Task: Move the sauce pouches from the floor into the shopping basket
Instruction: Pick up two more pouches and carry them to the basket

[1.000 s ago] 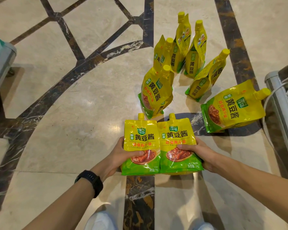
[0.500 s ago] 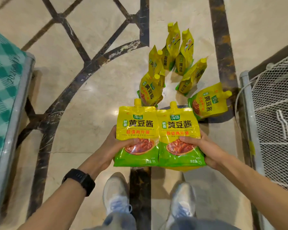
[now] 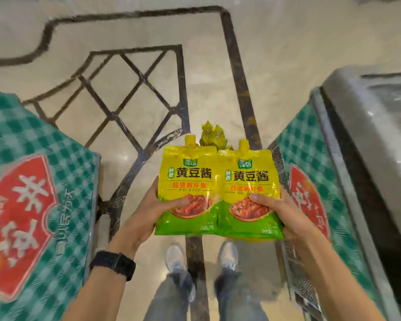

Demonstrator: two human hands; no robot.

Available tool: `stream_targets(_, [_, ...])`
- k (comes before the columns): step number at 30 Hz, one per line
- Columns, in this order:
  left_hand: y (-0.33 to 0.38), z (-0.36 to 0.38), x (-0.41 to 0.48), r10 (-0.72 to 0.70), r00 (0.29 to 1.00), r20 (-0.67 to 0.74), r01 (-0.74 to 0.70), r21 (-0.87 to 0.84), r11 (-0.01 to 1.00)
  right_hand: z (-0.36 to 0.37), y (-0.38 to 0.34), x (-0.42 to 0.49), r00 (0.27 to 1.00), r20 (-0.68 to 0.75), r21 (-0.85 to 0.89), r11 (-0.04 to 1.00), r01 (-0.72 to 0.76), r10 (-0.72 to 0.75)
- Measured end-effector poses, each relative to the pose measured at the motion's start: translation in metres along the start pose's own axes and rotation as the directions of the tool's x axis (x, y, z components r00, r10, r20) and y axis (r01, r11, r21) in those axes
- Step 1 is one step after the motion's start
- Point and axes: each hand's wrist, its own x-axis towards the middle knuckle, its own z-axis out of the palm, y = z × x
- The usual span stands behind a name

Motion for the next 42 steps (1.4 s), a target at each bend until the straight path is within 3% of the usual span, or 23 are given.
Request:
stream_targets(5, [0.088, 0.049, -0.070, 0.088, 0.996, 0.005, -0.088, 0.030, 0.996, 0.004, -0.070, -0.095, 0.991, -0.026, 0.066, 0.989, 0.129, -0.128])
stream_targets(11, [0.133, 0.089, -0.099, 0.180, 0.982, 0.058, -0.184, 0.078, 0.980, -0.010, -0.110, -0.156, 0.968, -0.032, 0.094, 0.963, 0.251, -0.249])
stream_targets(24, [0.180, 0.128, -0.076, 0.137, 0.891, 0.432, -0.222, 0.153, 0.963, 0.006, -0.098, -0.225, 0.861, -0.369, 0.243, 0.858, 0.453, -0.350])
stream_targets(32, [0.174, 0.166, -0.075, -0.035, 0.703, 0.710, -0.232, 0.276, 0.933, 0.026, -0.035, -0.284, 0.680, -0.666, 0.266, 0.754, 0.601, -0.307])
stream_targets(42, [0.088, 0.271, -0.172, -0.311, 0.374, 0.874, -0.353, 0.445, 0.823, 0.049, 0.106, -0.426, 0.338, -0.930, 0.216, 0.534, 0.818, -0.142])
